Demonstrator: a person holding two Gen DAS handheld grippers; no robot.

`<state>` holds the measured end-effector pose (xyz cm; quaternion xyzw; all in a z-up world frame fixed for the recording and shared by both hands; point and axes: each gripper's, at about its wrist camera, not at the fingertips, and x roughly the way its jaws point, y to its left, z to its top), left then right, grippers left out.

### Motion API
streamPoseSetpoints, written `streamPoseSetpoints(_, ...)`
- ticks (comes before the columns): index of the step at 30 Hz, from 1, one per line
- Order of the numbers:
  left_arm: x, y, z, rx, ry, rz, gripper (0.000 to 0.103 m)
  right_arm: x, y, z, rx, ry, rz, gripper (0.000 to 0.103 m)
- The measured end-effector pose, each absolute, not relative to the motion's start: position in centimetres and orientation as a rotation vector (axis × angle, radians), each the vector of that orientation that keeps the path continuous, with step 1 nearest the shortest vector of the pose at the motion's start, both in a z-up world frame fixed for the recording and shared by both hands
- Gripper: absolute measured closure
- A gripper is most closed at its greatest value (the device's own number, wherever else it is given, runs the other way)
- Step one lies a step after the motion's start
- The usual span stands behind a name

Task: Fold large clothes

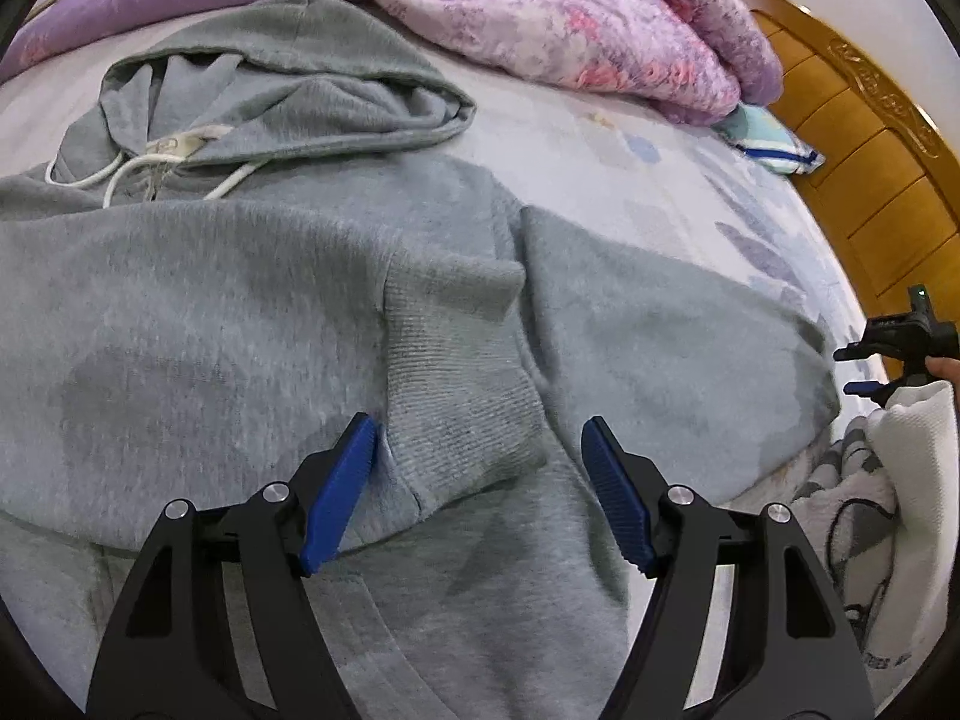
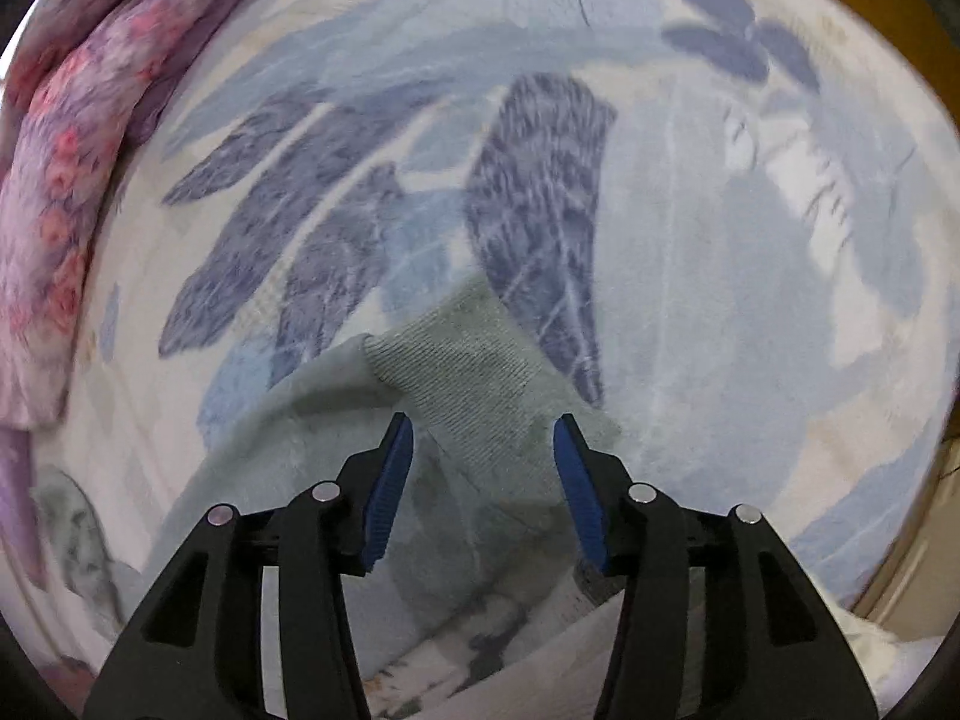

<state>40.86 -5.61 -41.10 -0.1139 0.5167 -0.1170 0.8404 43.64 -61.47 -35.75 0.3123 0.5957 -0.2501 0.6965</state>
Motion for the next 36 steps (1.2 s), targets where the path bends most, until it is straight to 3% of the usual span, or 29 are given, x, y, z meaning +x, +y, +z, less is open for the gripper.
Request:
streamPoseSetpoints(6, 40.7, -7.2, -41.9, -0.119, 1.087, -0.242, 0.026, 44.5, -61.6, -37.9, 0.724, 1.366, -0.509, 0.039)
streamPoseSetpoints(8, 40.7, -7.5, -42.1, -0.088, 1.086, -0.240, 0.025, 44.7, -61.7, -38.3, 0.733, 1.356, -0.504, 0.039)
streamPoseSetpoints(10, 40.6, -7.5, -42.1, -0.088, 1.084, -0.240, 0.025, 44.5, -61.8, -38.3, 0.735, 1.336, -0.508, 0.042)
streamPoseSetpoints(12, 40.6, -7.4, -42.0, -0.098, 1.086, -0.238, 0.024, 44.1, -61.9, -38.0, 0.740, 1.295, -0.508, 0.062)
streamPoseSetpoints(17, 40.4, -6.7, -41.5, -0.140, 1.091, -0.244, 0.024, 42.7, -61.8, -36.6, 0.767, 1.186, -0.441, 0.090)
streamPoseSetpoints(26, 37.8, -3.0, -37.4, -0.262, 1.042, -0.262, 0.024, 40.6, -55.4, -27.3, 0.482, 0.893, -0.350, 0.092)
streamPoseSetpoints(31, 36.4, 1.8, -35.3, -0.255, 0.986, -0.157, 0.023, 40.2, -45.9, -20.7, 0.396, 0.793, -0.158, 0.093)
streamPoseSetpoints(36, 36.0, 9.1, -36.0, -0.262, 1.049, 0.074, 0.023, 40.5, -34.6, -16.4, 0.402, 0.758, 0.076, 0.093)
